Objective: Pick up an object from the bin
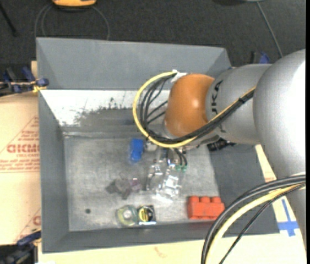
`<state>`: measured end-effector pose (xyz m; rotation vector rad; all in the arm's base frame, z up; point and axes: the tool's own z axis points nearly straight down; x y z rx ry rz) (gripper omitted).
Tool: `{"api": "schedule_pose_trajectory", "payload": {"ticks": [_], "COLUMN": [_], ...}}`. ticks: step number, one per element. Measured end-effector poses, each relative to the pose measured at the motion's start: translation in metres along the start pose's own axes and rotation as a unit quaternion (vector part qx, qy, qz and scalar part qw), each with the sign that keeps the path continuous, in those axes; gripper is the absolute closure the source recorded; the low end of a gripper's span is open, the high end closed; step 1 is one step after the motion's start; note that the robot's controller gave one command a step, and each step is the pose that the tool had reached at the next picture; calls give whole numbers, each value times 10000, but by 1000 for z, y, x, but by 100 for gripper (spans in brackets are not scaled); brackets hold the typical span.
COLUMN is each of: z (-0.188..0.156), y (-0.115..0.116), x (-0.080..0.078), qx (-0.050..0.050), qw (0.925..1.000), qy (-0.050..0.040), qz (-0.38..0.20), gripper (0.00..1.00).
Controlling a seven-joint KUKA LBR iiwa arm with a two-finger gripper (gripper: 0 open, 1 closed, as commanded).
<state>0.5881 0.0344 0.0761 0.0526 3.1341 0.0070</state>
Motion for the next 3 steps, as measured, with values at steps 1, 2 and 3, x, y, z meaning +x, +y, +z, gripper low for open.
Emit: {"api": "schedule_pose_trajectory", "payload": {"ticks": [1, 2, 3], "z": [0, -1, -184], "y": [47, 46, 24], "x": [54, 53, 29], "qx": [10, 11, 24], "qw": [9996, 9997, 9846], "qy": [-56, -25, -25], "qz": [-268, -248, -1745], "gripper": [0, 100, 100]}}
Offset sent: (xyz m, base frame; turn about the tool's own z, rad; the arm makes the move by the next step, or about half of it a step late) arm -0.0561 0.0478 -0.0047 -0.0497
